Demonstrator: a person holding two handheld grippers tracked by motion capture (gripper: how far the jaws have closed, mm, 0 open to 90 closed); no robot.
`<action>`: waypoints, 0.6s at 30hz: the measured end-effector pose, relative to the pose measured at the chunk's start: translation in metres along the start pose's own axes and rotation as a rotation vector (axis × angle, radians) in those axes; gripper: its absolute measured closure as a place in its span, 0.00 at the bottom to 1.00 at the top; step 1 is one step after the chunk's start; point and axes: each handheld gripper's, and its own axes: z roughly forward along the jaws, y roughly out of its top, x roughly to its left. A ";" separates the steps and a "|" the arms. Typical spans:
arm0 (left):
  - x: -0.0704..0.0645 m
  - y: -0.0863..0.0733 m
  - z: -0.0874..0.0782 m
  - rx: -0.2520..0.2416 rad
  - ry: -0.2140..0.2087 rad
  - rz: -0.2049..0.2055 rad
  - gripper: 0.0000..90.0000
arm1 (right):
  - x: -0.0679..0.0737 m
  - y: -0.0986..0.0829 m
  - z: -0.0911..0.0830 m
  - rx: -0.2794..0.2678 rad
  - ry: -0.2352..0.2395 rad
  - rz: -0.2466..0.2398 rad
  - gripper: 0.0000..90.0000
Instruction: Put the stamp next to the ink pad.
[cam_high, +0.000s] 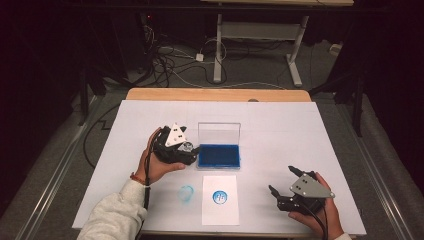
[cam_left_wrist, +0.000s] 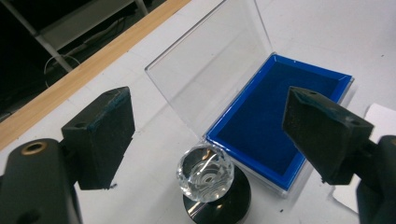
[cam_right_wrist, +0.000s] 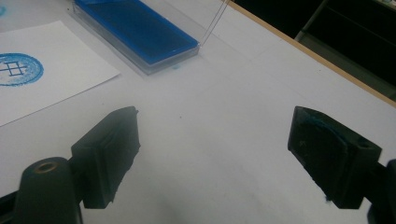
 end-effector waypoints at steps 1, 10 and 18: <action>-0.001 0.000 0.000 -0.003 0.000 0.003 0.19 | 0.000 0.000 0.000 -0.002 -0.001 0.000 0.19; -0.009 0.005 -0.005 -0.015 -0.013 0.050 0.19 | 0.000 0.000 0.000 -0.003 -0.007 0.000 0.19; -0.016 0.009 -0.014 -0.037 -0.007 0.091 0.19 | 0.000 0.001 -0.002 -0.012 -0.009 0.002 0.19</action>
